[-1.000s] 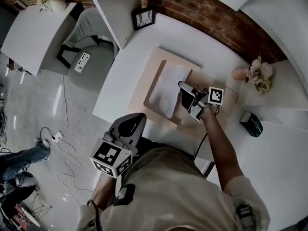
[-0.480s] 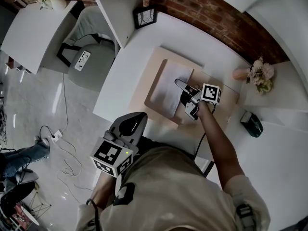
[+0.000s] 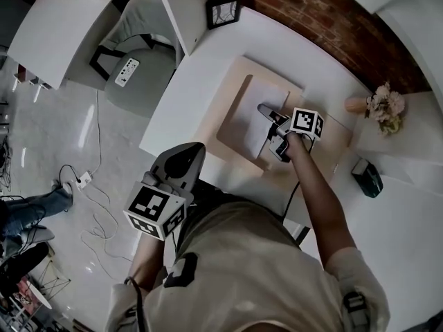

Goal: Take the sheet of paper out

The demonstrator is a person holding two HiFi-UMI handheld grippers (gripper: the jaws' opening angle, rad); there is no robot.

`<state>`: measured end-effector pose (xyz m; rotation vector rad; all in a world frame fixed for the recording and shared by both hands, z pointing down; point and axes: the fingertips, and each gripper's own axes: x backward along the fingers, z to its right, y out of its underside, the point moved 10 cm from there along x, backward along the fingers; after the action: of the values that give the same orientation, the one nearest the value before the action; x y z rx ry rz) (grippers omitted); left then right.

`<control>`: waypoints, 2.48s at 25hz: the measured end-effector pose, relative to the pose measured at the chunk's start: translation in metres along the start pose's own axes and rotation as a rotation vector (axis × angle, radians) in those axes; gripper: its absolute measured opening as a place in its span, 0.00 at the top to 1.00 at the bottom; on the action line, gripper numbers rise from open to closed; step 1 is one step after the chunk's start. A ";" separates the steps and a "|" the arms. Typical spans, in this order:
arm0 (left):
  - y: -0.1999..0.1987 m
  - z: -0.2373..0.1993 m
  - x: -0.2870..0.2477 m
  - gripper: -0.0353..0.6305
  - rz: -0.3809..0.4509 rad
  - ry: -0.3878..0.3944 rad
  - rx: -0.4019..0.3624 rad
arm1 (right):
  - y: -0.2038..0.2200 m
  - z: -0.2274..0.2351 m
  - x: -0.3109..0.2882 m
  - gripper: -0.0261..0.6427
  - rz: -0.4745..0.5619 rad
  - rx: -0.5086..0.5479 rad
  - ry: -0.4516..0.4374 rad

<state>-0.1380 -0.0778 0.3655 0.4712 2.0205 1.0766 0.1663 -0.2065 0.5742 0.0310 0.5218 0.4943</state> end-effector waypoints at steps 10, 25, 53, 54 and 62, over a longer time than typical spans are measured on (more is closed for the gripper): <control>0.009 0.004 0.002 0.92 -0.007 0.009 0.016 | 0.003 0.003 -0.013 0.78 -0.005 0.012 0.054; 0.012 0.011 -0.008 0.92 -0.031 0.061 0.018 | 0.002 0.006 -0.017 0.89 -0.005 -0.012 0.097; 0.016 0.020 -0.008 0.92 -0.050 0.080 0.020 | 0.004 0.002 -0.025 0.92 -0.052 0.079 0.209; 0.016 0.020 -0.008 0.92 -0.053 0.081 0.022 | 0.004 0.002 -0.025 0.92 -0.051 0.081 0.211; 0.015 0.020 -0.005 0.92 -0.053 0.080 0.019 | 0.004 0.001 -0.026 0.92 -0.048 0.089 0.221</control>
<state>-0.1202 -0.0620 0.3734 0.3881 2.1026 1.0600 0.1454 -0.2147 0.5878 0.0491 0.7590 0.4291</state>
